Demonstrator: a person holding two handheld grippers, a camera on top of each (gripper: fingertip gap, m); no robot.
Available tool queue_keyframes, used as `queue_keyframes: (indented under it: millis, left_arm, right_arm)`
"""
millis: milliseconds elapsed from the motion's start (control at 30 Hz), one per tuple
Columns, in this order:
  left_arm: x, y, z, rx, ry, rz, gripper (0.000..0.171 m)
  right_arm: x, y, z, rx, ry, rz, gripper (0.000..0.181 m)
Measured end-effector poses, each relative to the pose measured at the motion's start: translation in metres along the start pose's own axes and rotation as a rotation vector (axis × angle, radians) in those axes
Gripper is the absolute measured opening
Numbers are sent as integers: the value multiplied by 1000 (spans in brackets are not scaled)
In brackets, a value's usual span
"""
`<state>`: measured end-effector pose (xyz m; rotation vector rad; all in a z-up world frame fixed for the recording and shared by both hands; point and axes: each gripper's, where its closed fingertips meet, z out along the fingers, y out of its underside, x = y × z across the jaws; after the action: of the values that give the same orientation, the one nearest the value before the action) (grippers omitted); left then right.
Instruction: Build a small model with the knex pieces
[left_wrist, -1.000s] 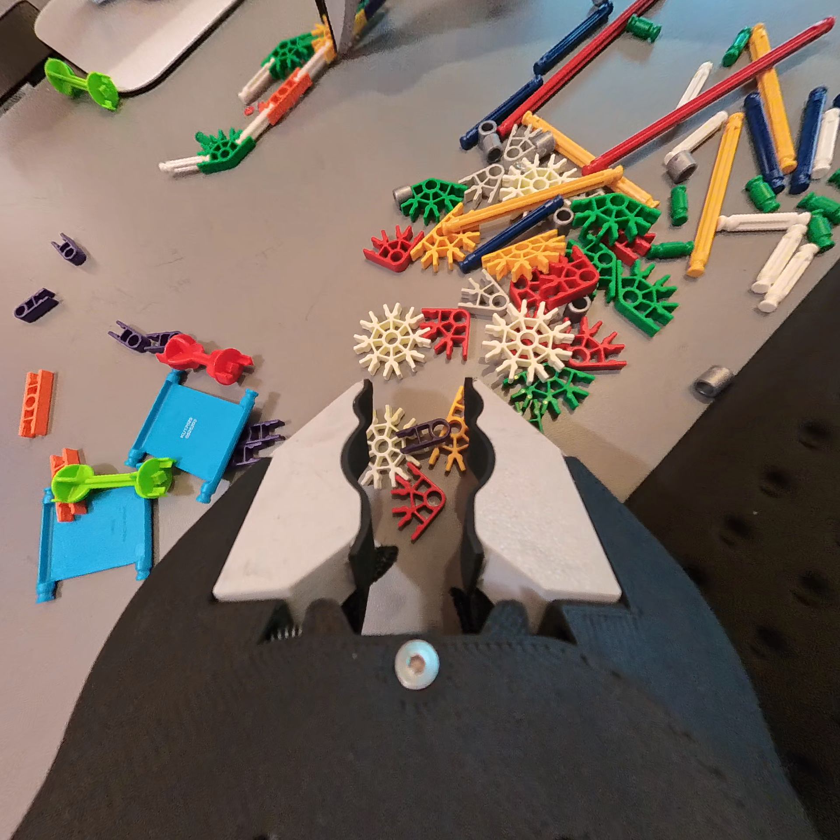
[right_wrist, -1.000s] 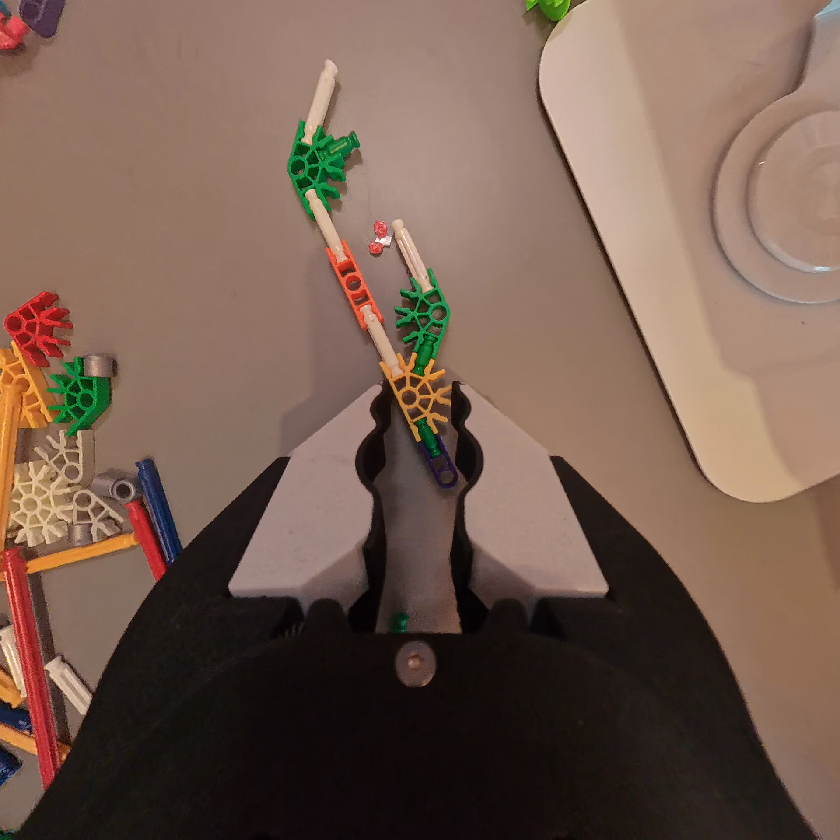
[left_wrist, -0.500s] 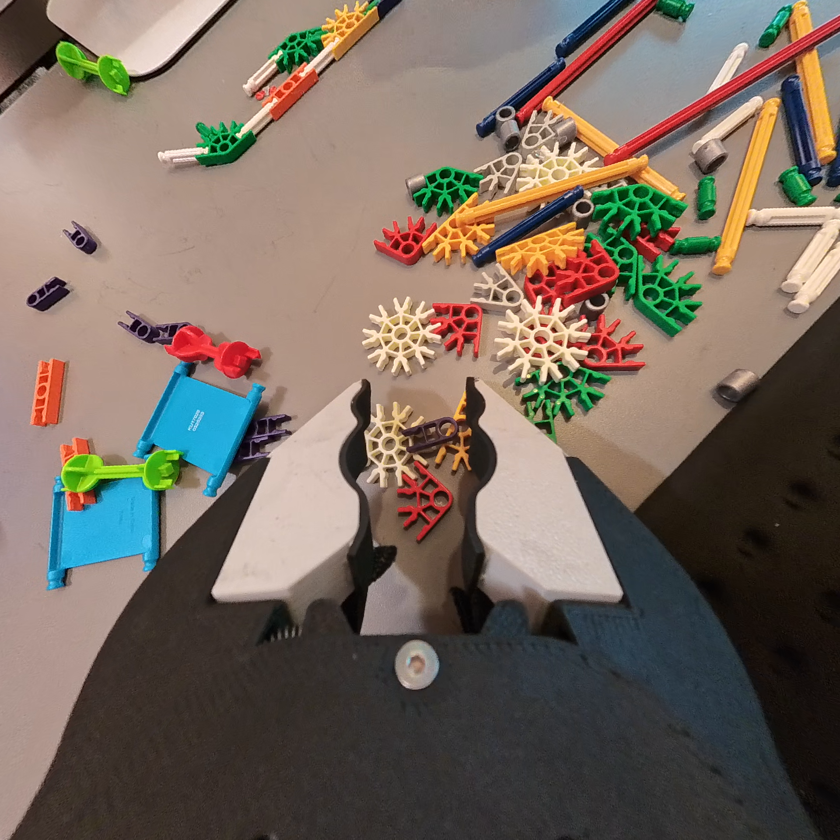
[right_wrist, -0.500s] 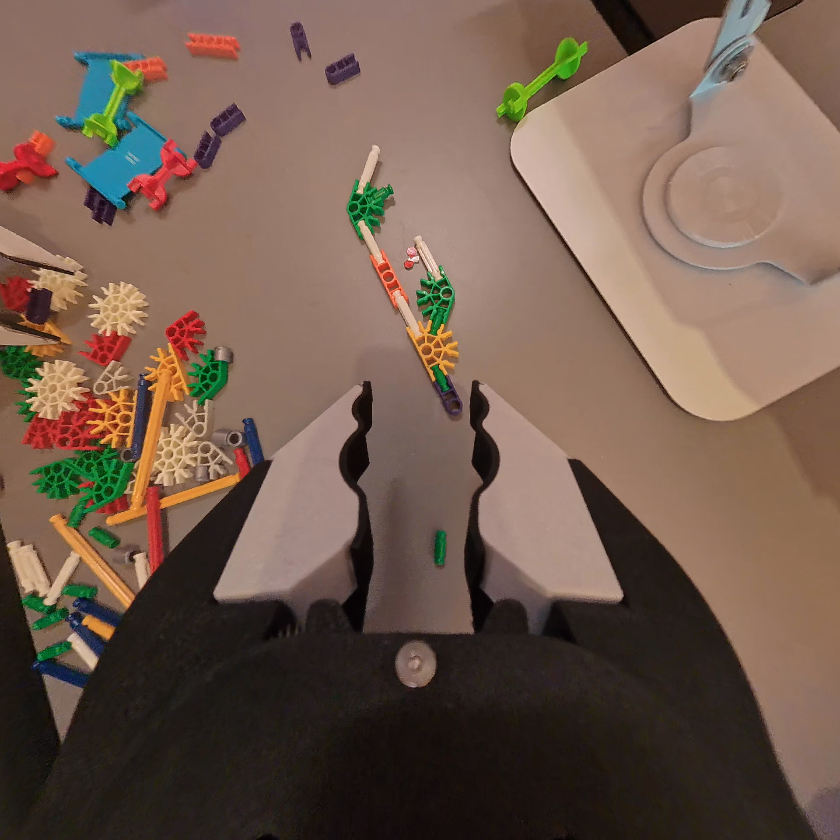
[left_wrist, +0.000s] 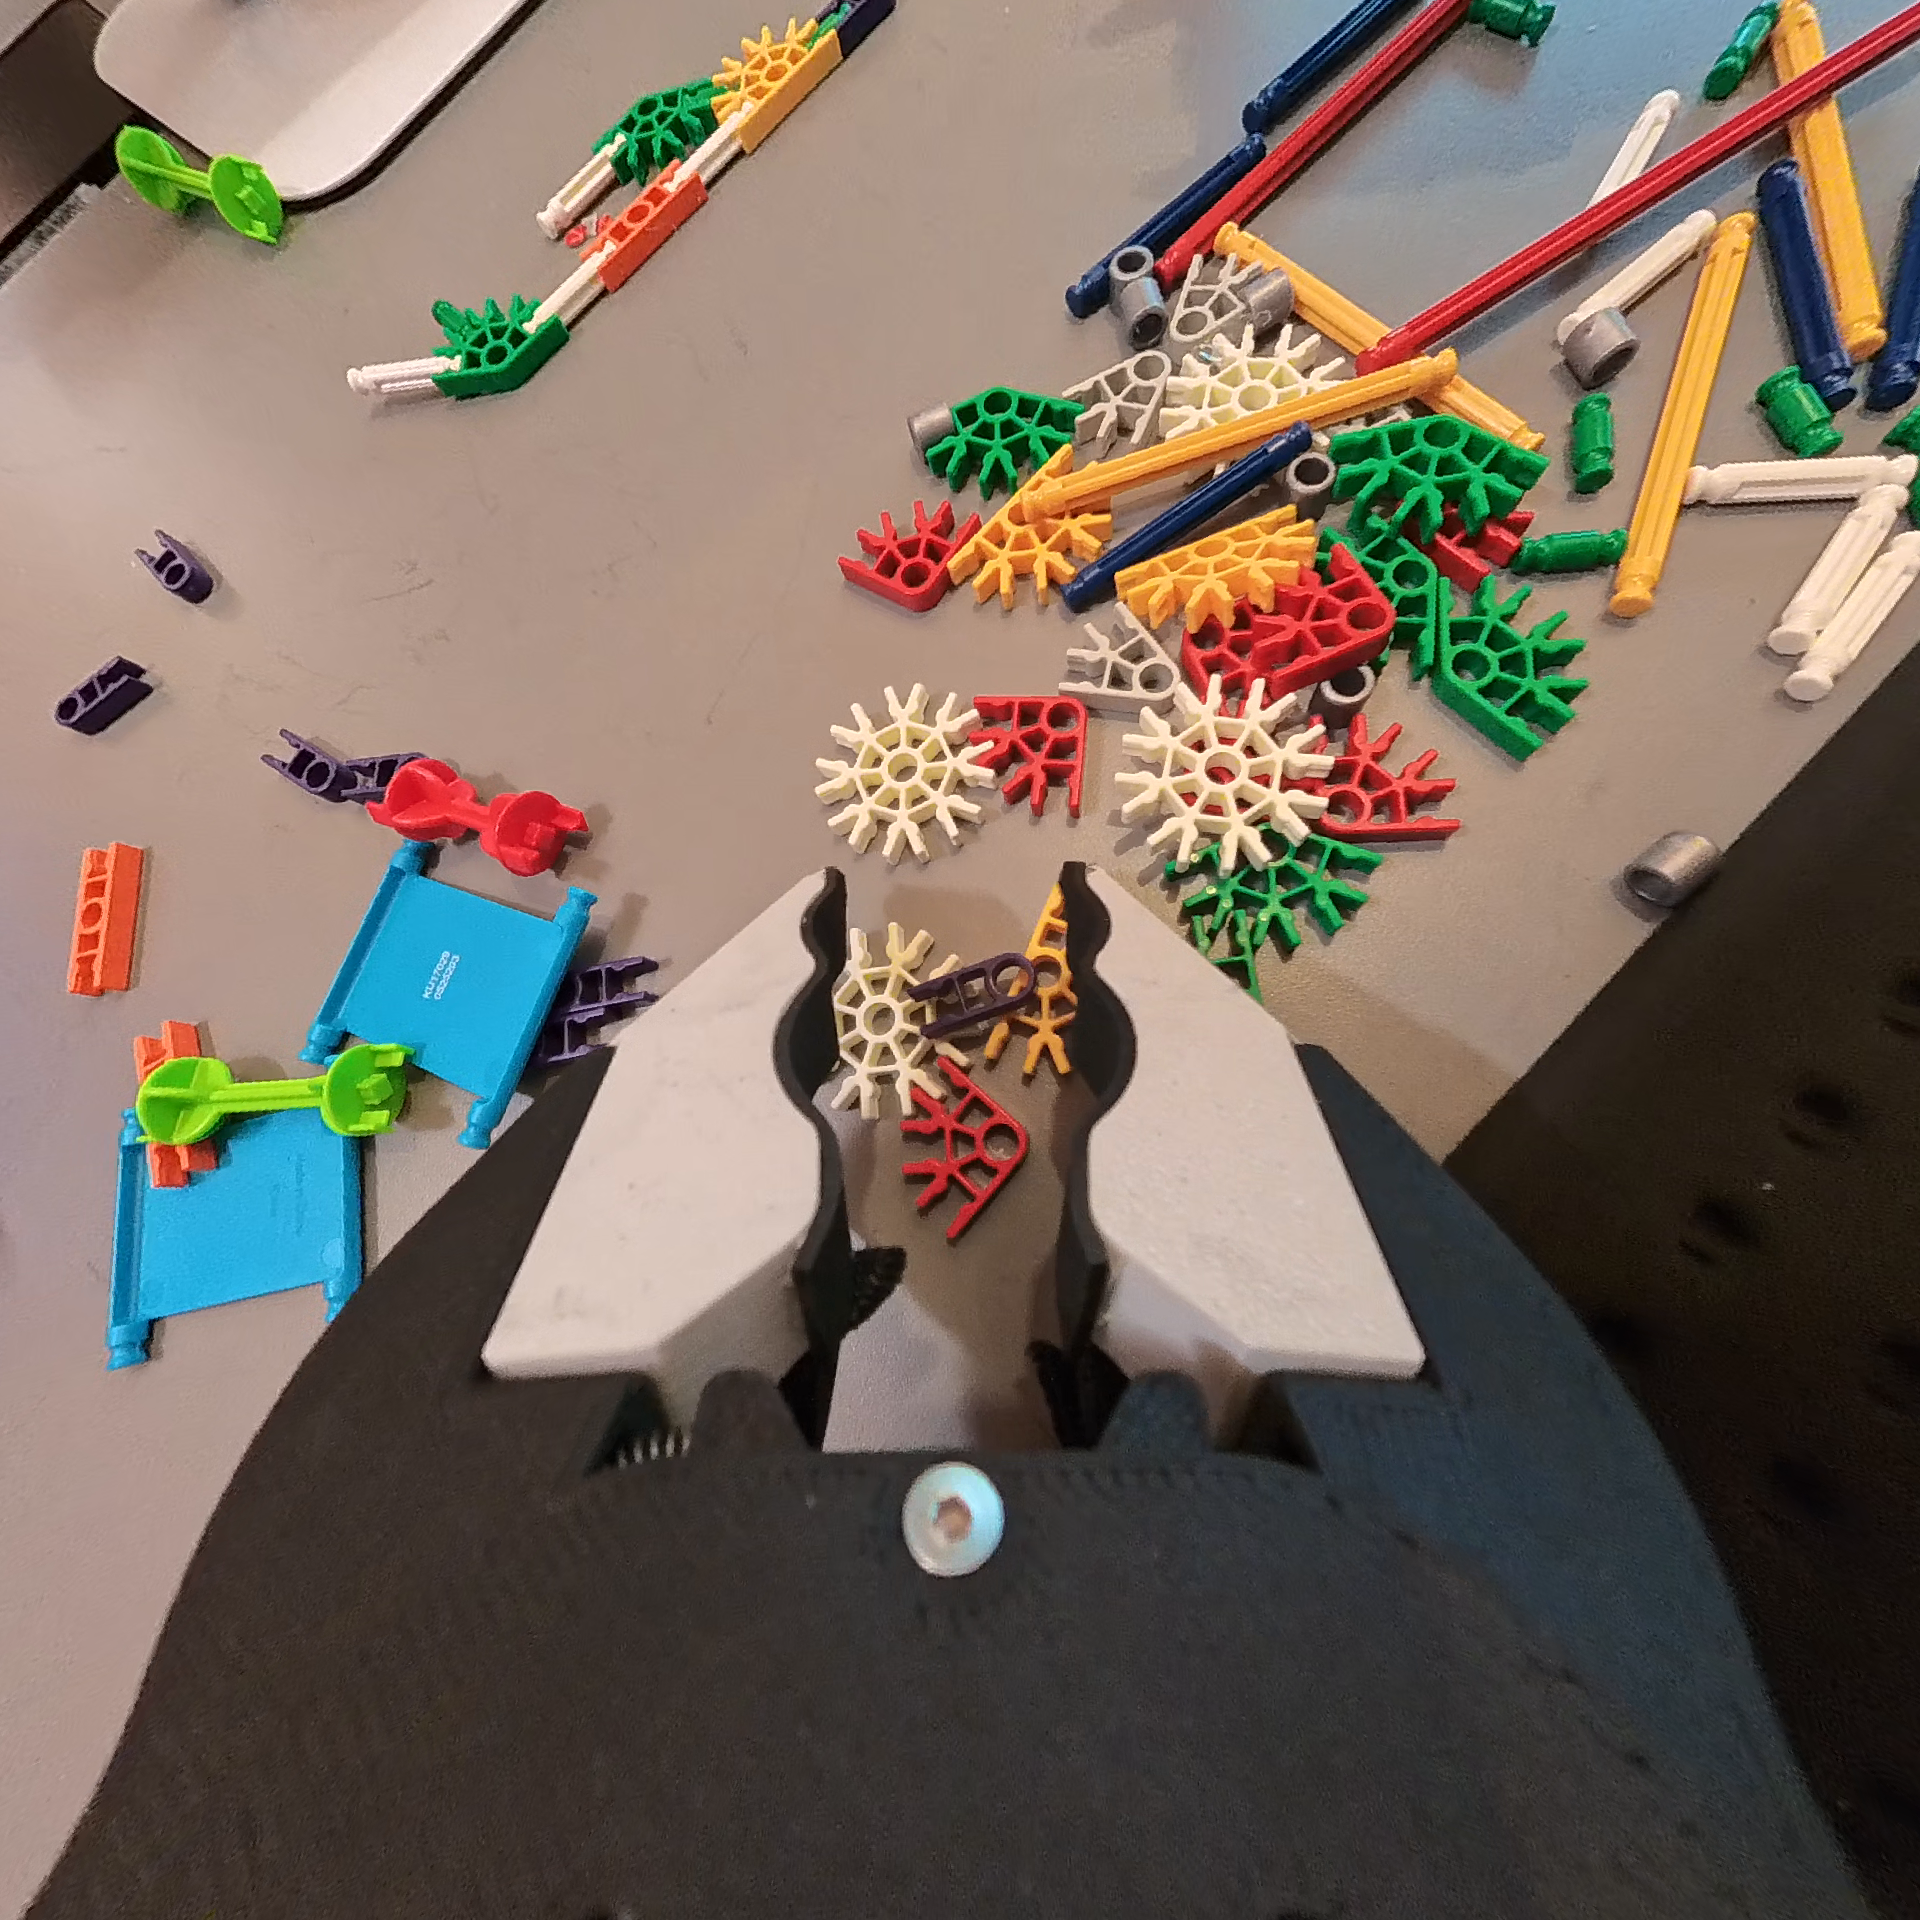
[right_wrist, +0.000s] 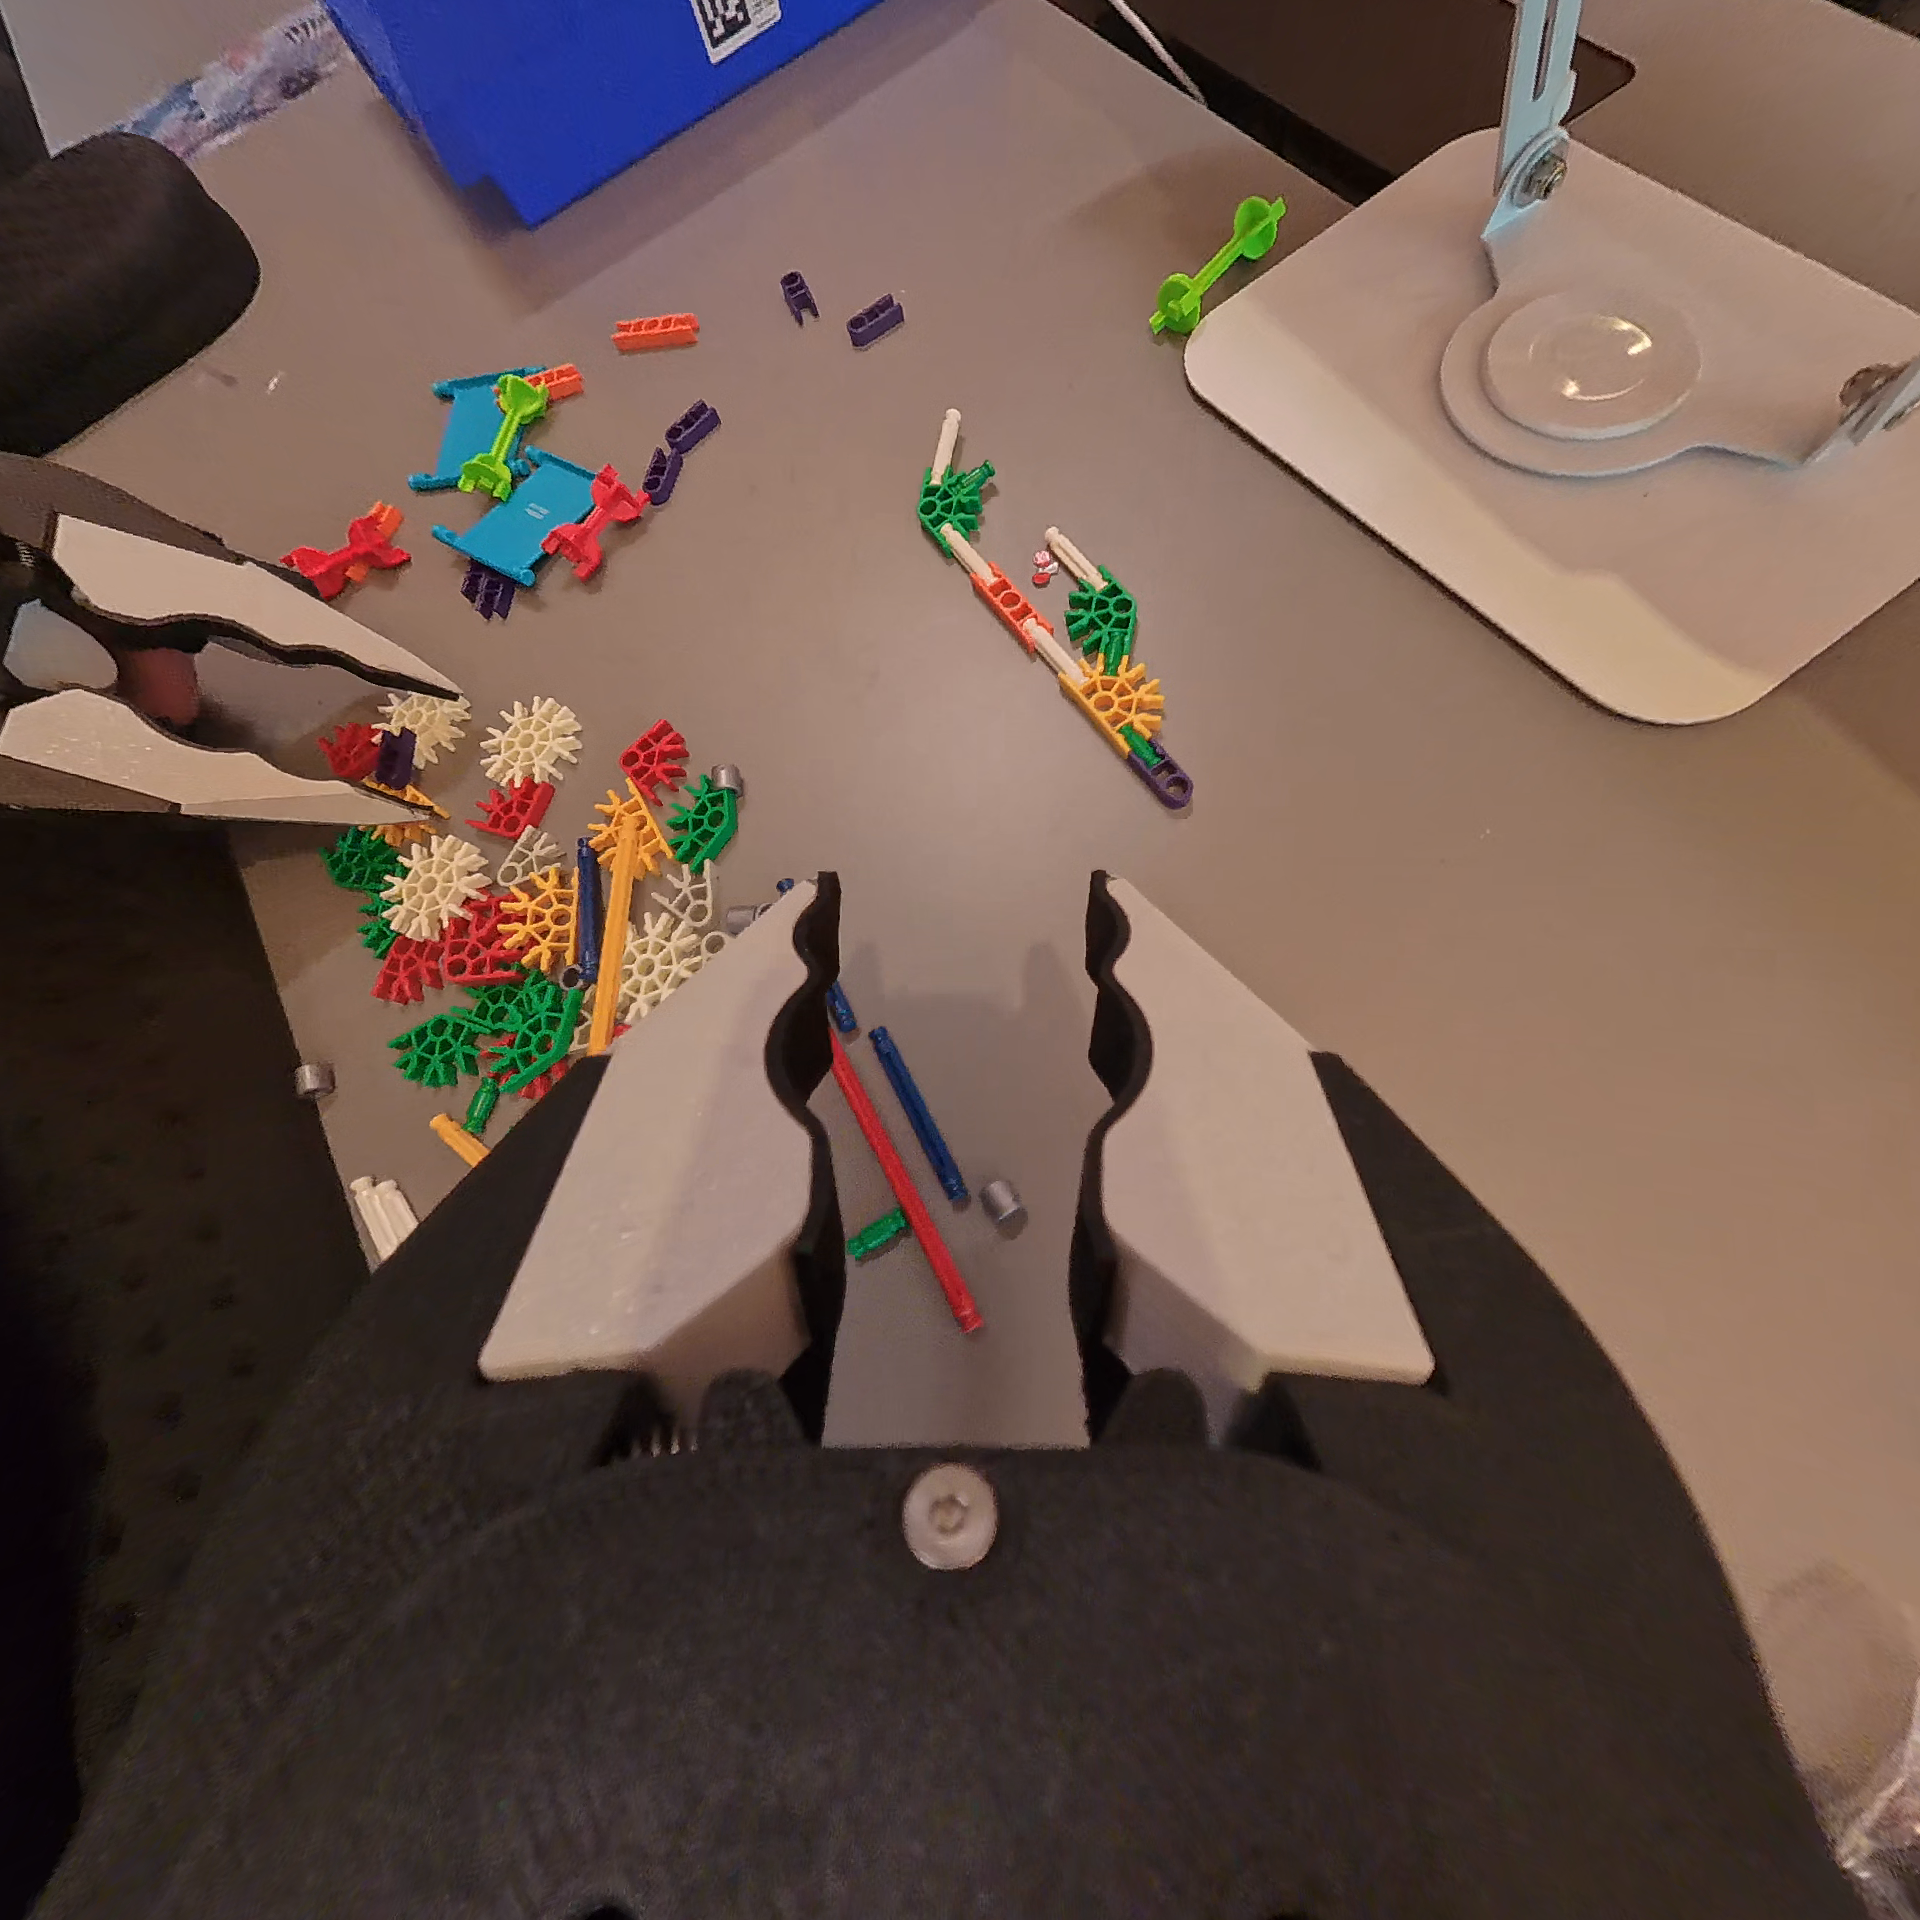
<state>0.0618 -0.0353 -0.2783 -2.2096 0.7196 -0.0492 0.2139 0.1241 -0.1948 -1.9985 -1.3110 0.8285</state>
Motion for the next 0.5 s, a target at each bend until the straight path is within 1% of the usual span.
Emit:
queue_keyframes:
  millis: [200,500]
  left_arm:
    - [4,-1,-1,11,20,20,41]
    - [10,-4,-5,40,91,-9,46]
  right_arm:
    - [-10,14,-3,2,25,52,46]
    - [-17,18,-11,17,99,102,46]
